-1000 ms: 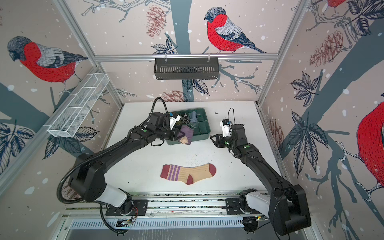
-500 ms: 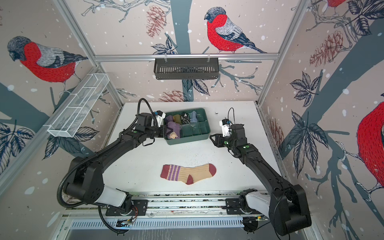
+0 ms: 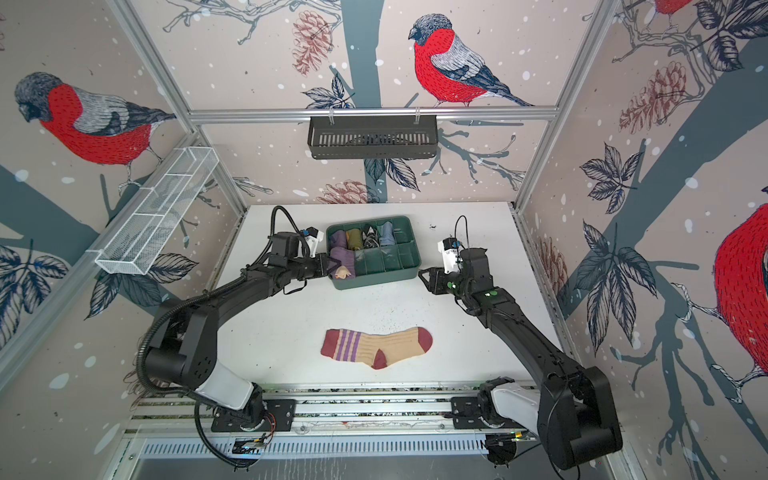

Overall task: Roll the socks
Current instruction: 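Lower the purple roll into an empty tray compartment with the left gripper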

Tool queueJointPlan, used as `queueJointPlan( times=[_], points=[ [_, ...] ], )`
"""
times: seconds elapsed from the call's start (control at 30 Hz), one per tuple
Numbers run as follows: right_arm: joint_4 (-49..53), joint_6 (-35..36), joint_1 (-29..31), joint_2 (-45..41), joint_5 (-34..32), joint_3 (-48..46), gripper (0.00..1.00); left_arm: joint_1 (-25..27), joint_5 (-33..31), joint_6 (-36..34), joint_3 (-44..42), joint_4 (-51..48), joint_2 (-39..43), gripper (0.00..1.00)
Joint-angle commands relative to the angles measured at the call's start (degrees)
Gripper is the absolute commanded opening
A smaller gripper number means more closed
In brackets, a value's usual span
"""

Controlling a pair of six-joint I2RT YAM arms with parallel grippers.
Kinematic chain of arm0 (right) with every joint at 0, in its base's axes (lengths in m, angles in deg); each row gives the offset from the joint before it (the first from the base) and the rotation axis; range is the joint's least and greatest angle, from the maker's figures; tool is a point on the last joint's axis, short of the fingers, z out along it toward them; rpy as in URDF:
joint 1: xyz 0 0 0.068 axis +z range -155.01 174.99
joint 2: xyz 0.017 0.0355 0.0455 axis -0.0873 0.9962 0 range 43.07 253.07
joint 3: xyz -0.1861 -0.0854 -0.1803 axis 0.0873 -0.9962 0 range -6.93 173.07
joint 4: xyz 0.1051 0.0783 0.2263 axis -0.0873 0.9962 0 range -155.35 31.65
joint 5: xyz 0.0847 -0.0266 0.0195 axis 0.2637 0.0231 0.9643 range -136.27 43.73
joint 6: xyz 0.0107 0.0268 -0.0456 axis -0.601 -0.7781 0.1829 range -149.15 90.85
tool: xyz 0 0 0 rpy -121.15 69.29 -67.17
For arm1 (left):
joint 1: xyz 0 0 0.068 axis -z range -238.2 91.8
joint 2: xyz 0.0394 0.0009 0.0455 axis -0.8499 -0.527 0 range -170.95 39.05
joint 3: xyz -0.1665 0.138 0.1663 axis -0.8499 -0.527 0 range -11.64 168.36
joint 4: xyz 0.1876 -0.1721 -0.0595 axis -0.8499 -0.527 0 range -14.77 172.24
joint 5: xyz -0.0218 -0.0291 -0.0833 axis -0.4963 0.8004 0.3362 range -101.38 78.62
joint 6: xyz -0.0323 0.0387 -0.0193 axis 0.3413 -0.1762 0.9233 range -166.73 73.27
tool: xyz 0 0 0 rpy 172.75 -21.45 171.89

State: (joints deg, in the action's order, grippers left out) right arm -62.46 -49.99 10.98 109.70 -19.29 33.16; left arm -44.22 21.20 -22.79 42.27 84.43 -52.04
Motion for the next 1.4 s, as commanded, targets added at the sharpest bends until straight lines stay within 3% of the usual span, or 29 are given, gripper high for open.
queueJointPlan(
  times=[0.0,0.57,0.97,1.37],
  points=[
    [-1.1,-0.2,0.0,0.2,0.3,-0.1,0.46,-0.2,-2.8,-2.5,1.7,-1.0,-1.2,0.0],
    [-1.1,-0.2,0.0,0.6,-0.4,-0.5,0.46,0.1,-15.6,-9.7,10.0,-15.5,-6.1,0.0],
    [-1.3,-0.2,0.0,1.4,-0.3,-0.6,0.46,6.4,-27.5,-12.6,19.2,-25.0,-12.5,0.0],
    [-1.5,-0.1,0.0,2.1,-0.1,-0.2,0.46,8.6,-40.0,-14.3,24.7,-31.7,-15.9,0.0]
  ],
)
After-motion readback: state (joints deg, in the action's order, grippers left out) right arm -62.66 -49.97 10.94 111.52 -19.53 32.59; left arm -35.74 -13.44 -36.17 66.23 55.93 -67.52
